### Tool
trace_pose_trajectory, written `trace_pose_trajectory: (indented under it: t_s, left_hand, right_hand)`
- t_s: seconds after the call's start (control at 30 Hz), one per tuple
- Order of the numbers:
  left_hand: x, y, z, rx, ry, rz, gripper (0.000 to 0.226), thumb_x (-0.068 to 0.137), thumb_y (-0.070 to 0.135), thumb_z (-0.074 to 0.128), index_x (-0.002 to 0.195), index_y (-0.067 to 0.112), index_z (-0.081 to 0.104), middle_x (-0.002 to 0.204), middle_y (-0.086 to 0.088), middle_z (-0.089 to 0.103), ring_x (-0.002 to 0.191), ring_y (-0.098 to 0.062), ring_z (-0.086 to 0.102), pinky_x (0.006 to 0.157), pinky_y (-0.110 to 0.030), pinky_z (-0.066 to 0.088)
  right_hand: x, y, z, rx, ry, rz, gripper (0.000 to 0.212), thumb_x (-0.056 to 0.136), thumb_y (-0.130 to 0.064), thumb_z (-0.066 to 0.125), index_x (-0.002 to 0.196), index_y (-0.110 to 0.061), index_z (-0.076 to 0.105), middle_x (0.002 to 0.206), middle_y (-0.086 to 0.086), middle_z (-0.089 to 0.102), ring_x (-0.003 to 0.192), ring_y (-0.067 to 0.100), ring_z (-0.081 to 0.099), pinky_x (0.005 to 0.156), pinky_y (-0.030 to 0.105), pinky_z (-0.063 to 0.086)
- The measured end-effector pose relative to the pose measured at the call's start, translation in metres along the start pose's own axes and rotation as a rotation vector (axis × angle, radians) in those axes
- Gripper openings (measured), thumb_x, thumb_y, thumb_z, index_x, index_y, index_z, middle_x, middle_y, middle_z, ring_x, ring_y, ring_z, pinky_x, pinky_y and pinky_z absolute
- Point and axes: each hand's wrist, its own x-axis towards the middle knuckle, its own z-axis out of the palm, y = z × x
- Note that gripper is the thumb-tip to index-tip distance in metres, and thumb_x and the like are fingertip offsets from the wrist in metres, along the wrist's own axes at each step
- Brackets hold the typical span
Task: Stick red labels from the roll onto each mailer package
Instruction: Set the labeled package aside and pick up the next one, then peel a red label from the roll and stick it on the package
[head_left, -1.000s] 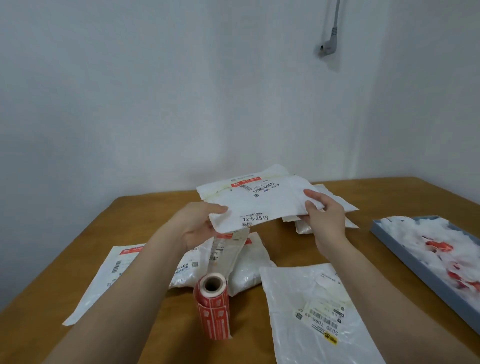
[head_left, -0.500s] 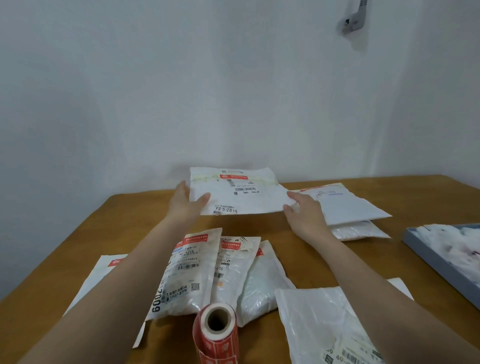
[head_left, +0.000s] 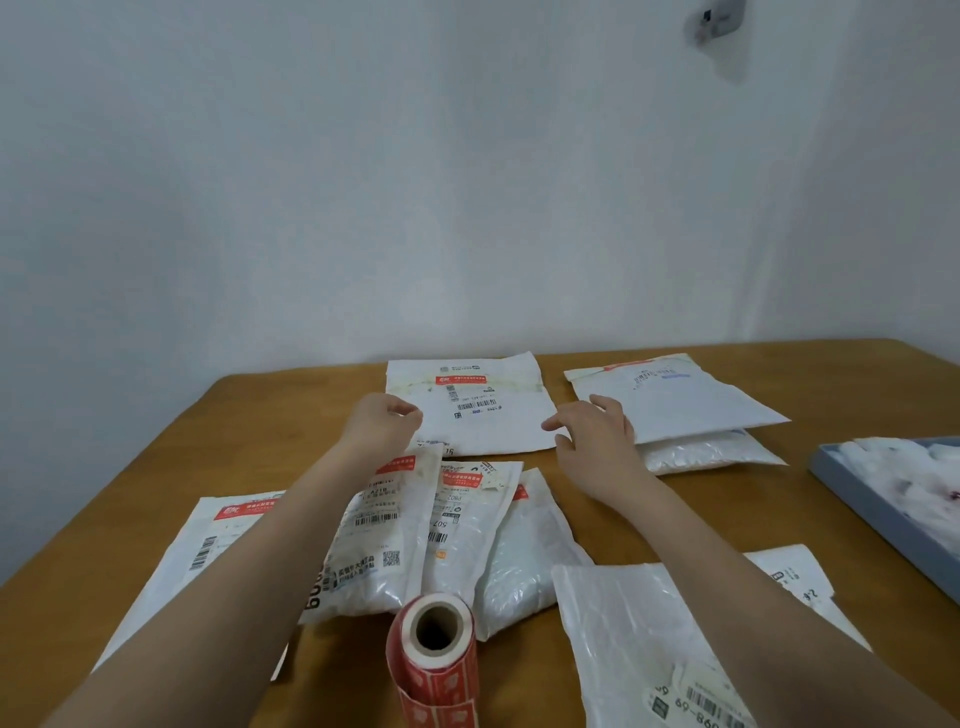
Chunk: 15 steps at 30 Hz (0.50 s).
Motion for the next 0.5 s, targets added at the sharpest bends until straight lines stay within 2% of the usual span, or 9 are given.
trace_pose_trajectory:
  t_s: [0.07,0.2,0.37,0.43,0.5]
  left_hand:
    - [-0.005,0.005,-0.003,-0.02,0.007,0.009,0.019,0.096,0.017,0.056,0.109,0.007,0.066,0.099,-0.005,0.061,0.075,-0.012,0.053,0.062,-0.021,0.04]
    - [-0.022,0.019,-0.008,-0.059,-0.004,0.025,0.013,0.095,0.014,0.056,0.102,0.01,0.066,0.086,0.0,0.06,0.075,-0.011,0.054,0.06,-0.017,0.038]
    - [-0.054,0.033,-0.012,-0.076,-0.036,0.044,0.018,0.096,0.011,0.055,0.108,0.007,0.067,0.103,-0.003,0.061,0.085,-0.016,0.055,0.06,-0.018,0.042]
    - [-0.068,0.037,-0.013,-0.084,-0.064,0.055,0.017,0.095,0.011,0.055,0.106,0.008,0.068,0.106,-0.004,0.063,0.089,-0.019,0.058,0.071,-0.022,0.048]
    - [-0.082,0.039,-0.012,-0.089,-0.088,0.07,0.014,0.095,0.012,0.055,0.1,0.014,0.069,0.109,-0.003,0.063,0.1,-0.021,0.059,0.086,-0.029,0.048]
  right_hand:
    - [-0.004,-0.003,-0.006,0.012,0.006,-0.011,0.029,0.098,-0.01,0.047,0.119,-0.023,0.062,0.137,-0.007,0.052,0.145,0.019,0.012,0.116,0.036,0.013]
    - [-0.016,-0.009,-0.02,0.023,0.017,-0.035,0.028,0.097,-0.011,0.048,0.118,-0.022,0.063,0.136,-0.006,0.053,0.143,0.02,0.014,0.114,0.034,0.018]
    - [-0.041,-0.012,-0.032,0.052,0.013,-0.06,0.028,0.097,-0.011,0.048,0.118,-0.021,0.064,0.135,-0.004,0.053,0.142,0.021,0.015,0.114,0.031,0.019]
    - [-0.055,-0.014,-0.038,0.061,0.018,-0.069,0.029,0.096,-0.01,0.048,0.118,-0.02,0.064,0.133,-0.004,0.054,0.141,0.022,0.018,0.113,0.028,0.019]
    - [-0.07,-0.017,-0.044,0.061,0.004,-0.094,0.029,0.097,-0.011,0.048,0.12,-0.019,0.064,0.132,-0.003,0.055,0.137,0.02,0.024,0.11,0.025,0.021]
